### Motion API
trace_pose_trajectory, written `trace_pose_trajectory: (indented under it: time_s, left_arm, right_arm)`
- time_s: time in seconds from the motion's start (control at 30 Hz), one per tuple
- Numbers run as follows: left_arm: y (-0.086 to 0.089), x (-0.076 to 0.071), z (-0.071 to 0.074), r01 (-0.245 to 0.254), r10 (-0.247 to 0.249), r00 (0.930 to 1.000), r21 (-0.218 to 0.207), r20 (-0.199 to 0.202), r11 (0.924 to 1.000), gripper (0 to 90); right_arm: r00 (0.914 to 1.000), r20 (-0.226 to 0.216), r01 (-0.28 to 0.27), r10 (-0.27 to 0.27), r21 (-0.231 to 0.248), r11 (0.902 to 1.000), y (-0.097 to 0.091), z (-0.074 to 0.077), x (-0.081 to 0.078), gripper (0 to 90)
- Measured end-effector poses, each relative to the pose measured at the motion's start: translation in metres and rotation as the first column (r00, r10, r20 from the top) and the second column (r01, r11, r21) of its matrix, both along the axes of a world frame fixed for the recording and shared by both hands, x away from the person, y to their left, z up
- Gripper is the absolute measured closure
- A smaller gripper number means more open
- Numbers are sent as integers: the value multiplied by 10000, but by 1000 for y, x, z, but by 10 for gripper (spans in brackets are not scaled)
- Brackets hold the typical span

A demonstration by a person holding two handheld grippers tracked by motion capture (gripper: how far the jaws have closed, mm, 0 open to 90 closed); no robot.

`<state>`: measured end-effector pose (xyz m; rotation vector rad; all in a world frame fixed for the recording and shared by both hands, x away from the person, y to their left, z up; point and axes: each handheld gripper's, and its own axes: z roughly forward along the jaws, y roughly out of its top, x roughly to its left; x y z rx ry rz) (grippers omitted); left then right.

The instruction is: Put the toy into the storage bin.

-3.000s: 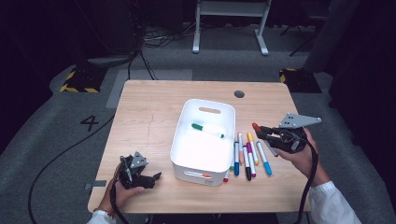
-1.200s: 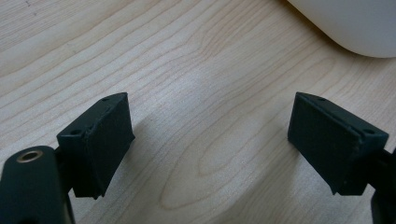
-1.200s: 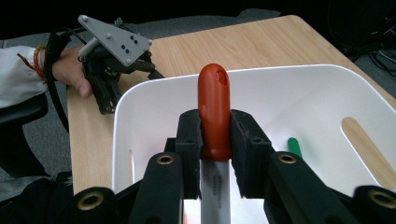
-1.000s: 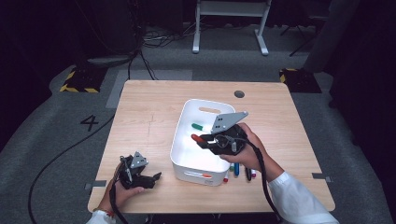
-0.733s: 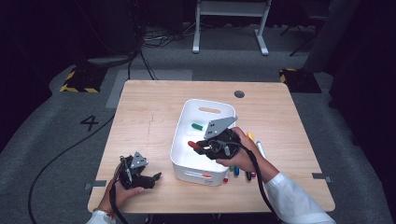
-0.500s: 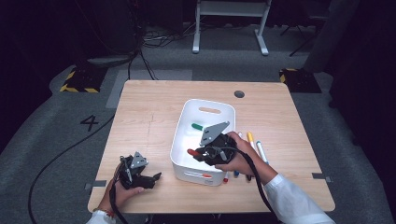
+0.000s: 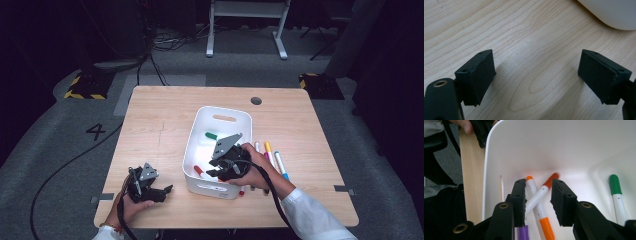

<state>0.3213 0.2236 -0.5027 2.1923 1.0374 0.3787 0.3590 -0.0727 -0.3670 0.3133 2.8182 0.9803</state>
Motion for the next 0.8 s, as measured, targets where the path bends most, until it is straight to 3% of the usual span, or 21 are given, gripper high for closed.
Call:
trace_pose_trajectory:
  time_s: [0.13, 0.4, 0.67, 0.8]
  left_arm:
    - [0, 0, 0, 1, -1, 10000, 0, 4, 10000, 142]
    - [0, 0, 0, 1, -1, 10000, -5, -7, 10000, 142]
    - [0, 0, 0, 0, 0, 10000, -7, -9, 10000, 142]
    - [0, 0, 0, 0, 0, 10000, -5, -11, 10000, 142]
  right_arm:
    - [9999, 140, 59, -62, 185, 9998, -4, 2, 0, 627]
    - [9978, 397, 480, -527, 1093, 9928, -25, 15, -2, 552]
    - [9891, 857, 1037, -1198, 1722, 9796, -59, 33, -8, 491]
    - [9774, 1188, 1499, -1748, 1935, 9696, -81, 41, -11, 458]
